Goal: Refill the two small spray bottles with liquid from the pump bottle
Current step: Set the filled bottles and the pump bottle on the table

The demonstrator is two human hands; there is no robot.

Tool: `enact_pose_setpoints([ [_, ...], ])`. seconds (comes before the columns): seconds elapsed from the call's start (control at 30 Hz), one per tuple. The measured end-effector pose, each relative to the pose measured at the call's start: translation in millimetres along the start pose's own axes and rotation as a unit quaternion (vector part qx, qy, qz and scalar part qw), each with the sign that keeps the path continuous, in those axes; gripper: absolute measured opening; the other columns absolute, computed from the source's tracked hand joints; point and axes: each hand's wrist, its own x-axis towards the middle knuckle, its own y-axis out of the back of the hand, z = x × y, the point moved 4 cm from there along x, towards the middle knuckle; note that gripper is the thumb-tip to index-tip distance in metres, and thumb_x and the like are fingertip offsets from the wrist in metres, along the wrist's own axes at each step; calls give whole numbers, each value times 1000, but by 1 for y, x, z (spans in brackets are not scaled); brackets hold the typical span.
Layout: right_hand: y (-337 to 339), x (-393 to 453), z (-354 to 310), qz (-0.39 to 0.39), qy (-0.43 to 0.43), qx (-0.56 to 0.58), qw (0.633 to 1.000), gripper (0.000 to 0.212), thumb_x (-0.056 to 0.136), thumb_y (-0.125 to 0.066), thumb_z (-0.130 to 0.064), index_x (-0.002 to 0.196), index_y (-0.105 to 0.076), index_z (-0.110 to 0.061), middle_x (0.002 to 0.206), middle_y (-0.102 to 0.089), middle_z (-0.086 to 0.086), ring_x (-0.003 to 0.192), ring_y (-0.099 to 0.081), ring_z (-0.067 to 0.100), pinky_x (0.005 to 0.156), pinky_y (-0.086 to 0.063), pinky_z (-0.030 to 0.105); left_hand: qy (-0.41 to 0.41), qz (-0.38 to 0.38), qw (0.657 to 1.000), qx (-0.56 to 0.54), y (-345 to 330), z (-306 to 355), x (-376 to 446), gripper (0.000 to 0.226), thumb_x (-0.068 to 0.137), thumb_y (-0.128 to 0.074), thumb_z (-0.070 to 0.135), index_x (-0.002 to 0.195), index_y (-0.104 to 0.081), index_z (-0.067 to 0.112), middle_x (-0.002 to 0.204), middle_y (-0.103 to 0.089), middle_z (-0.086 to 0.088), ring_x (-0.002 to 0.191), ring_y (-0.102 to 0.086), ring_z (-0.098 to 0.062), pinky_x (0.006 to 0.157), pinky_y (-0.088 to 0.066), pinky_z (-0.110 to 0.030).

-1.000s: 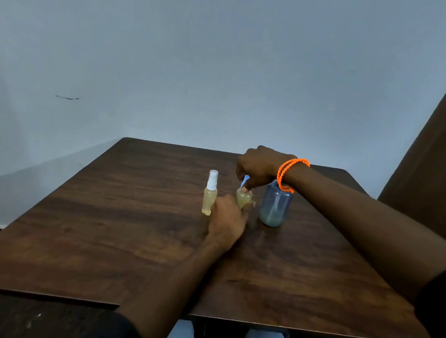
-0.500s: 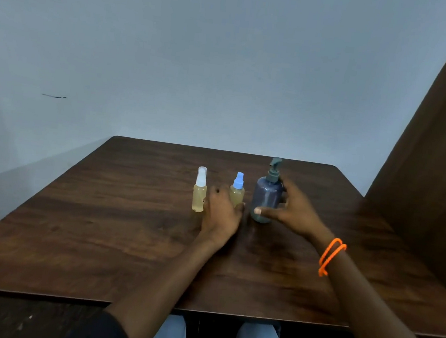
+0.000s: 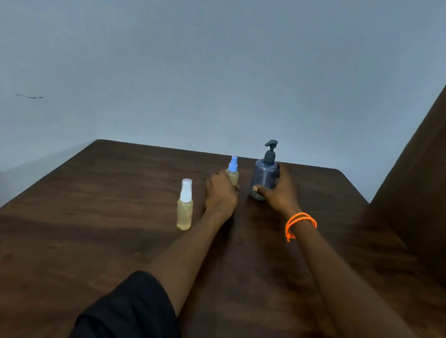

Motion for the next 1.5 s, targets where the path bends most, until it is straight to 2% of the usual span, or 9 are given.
enact_pose_setpoints([
  [0.43, -38, 93, 51, 19, -28, 84, 996, 87, 50, -92, -38, 128, -55, -27, 128, -67, -2, 115, -68, 22, 98, -58, 47, 13, 26, 1000, -6, -45, -13, 99, 37, 98, -75, 26, 125, -66, 2, 124, -68, -21, 118, -64, -39, 96, -55, -47],
  [0.67, -35, 87, 46, 3, -33, 91, 995, 79, 53, -94, -24, 124, -58, -25, 122, -70, -1, 111, -70, 22, 97, -58, 49, 35, 21, 999, -29, -38, -8, 85, 49, 97, -78, 31, 130, -61, 0, 130, -65, -22, 123, -62, -39, 99, -52, -45],
  [0.77, -30, 81, 47, -12, -39, 75, 996, 71, 47, -96, -28, 106, -59, -41, 108, -73, -8, 104, -72, 20, 93, -60, 51, 47, -7, 999, -8, -28, 7, 63, 87, 94, -82, 39, 153, -39, -8, 148, -53, -25, 140, -50, -39, 111, -45, -44],
  [0.87, -21, 66, 43, -13, -57, 46, 997, 113, 49, -102, -34, 146, -46, -34, 144, -61, 8, 133, -58, 29, 109, -49, 52, -27, -56, 996, 61, -8, 32, 13, 109, 98, -76, 38, 165, -5, -10, 163, -35, -26, 150, -37, -41, 120, -35, -43],
  [0.97, -18, 50, 53, -31, -86, 20, 996, 130, 59, -102, -25, 162, -25, -9, 161, -40, 19, 148, -41, 35, 118, -40, 49, -157, -81, 981, 77, 25, 47, -61, 77, 100, -73, 34, 159, -32, 8, 147, -51, -15, 133, -55, -35, 105, -48, -42],
  [1.03, -17, 36, 56, -24, -81, 9, 996, 131, 57, -102, -28, 162, -27, -9, 161, -41, 18, 147, -43, 34, 118, -41, 48, -256, -30, 963, 85, 60, 37, -107, 32, 98, -73, 39, 124, -59, 26, 118, -63, 3, 105, -64, -17, 87, -55, -34],
  [1.1, -15, 19, 47, -25, -81, 1, 996, 125, 59, -102, -26, 161, -31, -8, 160, -43, 17, 145, -45, 34, 117, -42, 48, -279, 43, 955, 85, 93, 8, -131, 28, 92, -78, 46, 97, -52, 35, 97, -57, 15, 84, -56, -4, 69, -51, -27],
  [1.33, -24, -23, 9, -36, -56, -40, 997, 96, 69, -97, -28, 149, -49, -4, 149, -56, 16, 137, -53, 33, 111, -45, 41, 17, 85, 996, -21, 128, -97, -96, 90, 67, -97, 55, 133, -50, 16, 126, -44, 6, 118, -57, -20, 86, -48, -34],
  [1.5, -31, -35, 0, -41, -53, -40, 997, 81, 76, -93, -22, 143, -53, 0, 145, -59, 16, 132, -56, 32, 101, -44, 32, 16, -30, 998, -60, 115, -84, -75, 44, 71, -99, 41, 101, -79, 16, 96, -79, 5, 88, -74, -12, 65, -49, -18],
])
